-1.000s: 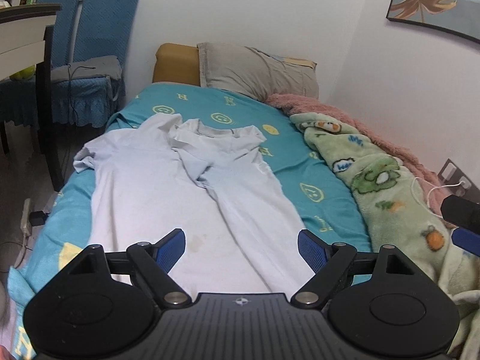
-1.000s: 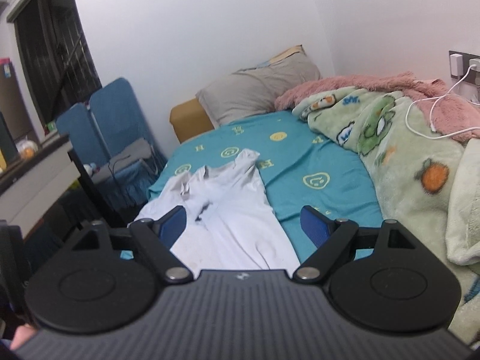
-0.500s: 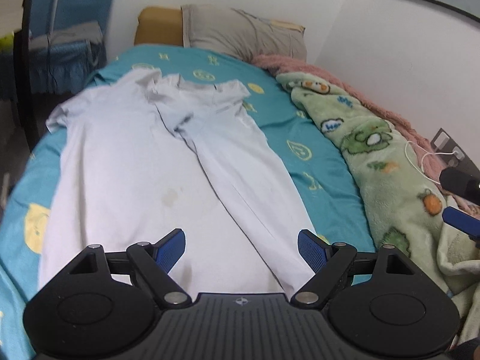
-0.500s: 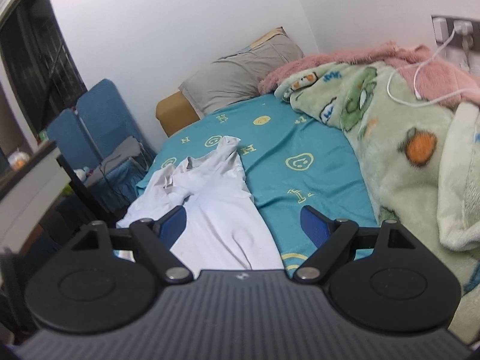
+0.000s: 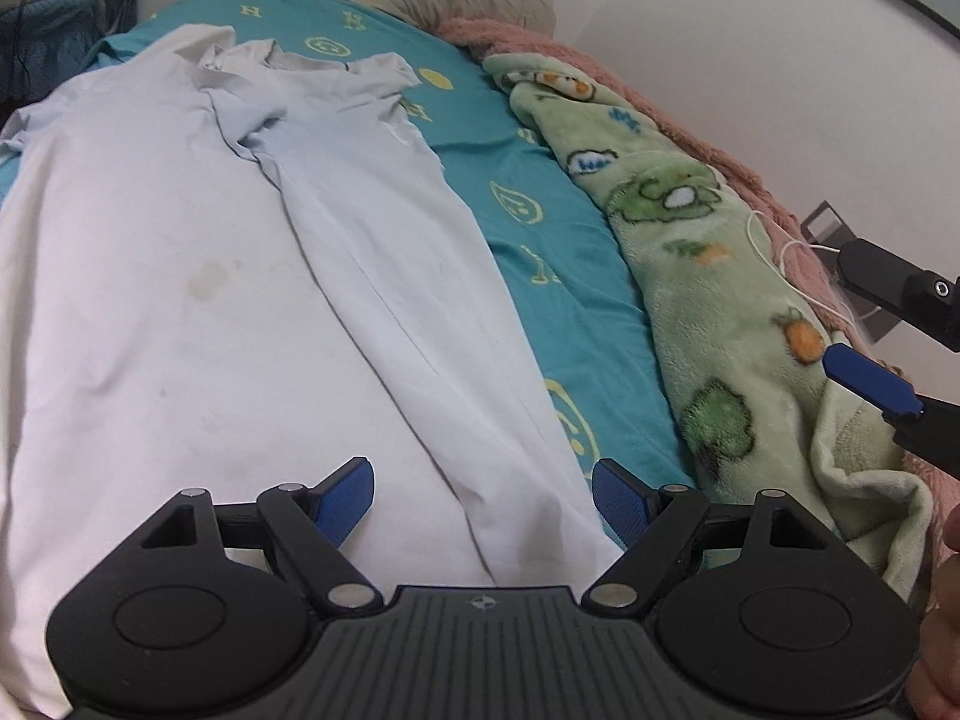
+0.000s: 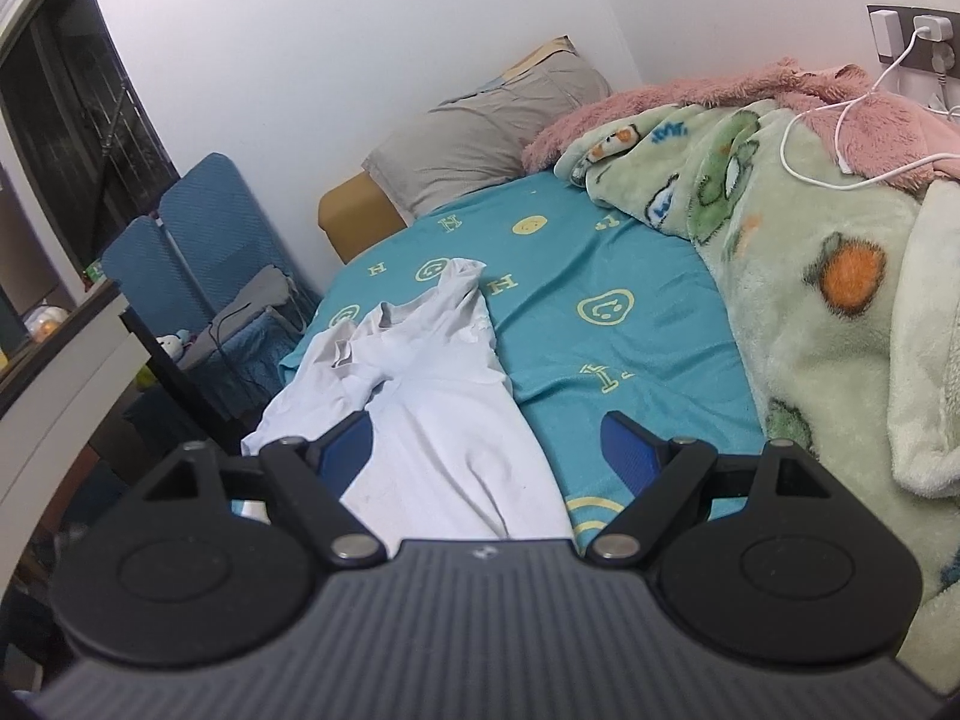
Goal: Fold clothes
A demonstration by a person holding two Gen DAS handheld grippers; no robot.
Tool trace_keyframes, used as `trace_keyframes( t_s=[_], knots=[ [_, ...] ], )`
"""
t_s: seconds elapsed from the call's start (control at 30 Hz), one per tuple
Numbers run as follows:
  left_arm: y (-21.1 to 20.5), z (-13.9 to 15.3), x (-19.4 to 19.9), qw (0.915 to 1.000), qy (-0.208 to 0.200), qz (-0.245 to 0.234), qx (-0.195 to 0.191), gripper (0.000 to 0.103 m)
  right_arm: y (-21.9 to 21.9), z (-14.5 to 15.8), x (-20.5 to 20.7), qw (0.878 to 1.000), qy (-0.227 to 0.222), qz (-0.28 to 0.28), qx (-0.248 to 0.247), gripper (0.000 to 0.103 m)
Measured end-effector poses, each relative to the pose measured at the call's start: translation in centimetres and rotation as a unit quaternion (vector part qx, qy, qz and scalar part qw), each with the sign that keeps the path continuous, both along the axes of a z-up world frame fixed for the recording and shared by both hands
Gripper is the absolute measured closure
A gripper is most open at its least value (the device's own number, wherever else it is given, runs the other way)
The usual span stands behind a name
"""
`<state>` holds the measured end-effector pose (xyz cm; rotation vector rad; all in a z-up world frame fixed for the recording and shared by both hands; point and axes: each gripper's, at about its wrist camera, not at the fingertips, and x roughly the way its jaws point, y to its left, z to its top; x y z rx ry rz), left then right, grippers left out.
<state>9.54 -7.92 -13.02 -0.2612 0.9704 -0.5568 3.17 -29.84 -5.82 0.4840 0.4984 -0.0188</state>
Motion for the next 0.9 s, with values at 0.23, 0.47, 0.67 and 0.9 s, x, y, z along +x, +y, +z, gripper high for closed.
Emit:
trace_keyframes(
  t_s=[0.23, 0.47, 0.67, 0.9],
  knots=[
    [-0.9, -0.9, 0.6, 0.9986, 0.036, -0.012, -0.037, 0.032, -1.1, 0.3, -0.4, 1.0, -0.005, -0.007, 0.013, 0.018],
    [-1.0, -1.4, 0.5, 0.9963, 0.053, -0.025, -0.063, 0.036, -4.0, 0.3, -1.2, 0.998, -0.014, -0.044, 0.052, 0.018],
    [-1.6, -1.9, 0.2, 0.9964, 0.063, -0.036, -0.044, 0.041, -4.1, -0.5, -0.6, 0.997, -0.002, -0.035, 0.071, 0.018],
    [0.6, -3.2, 0.5, 0.9884, 0.124, -0.017, -0.086, 0.047, -3.8, -1.2, 0.1, 0.996, 0.013, -0.022, 0.088, 0.018]
  ],
)
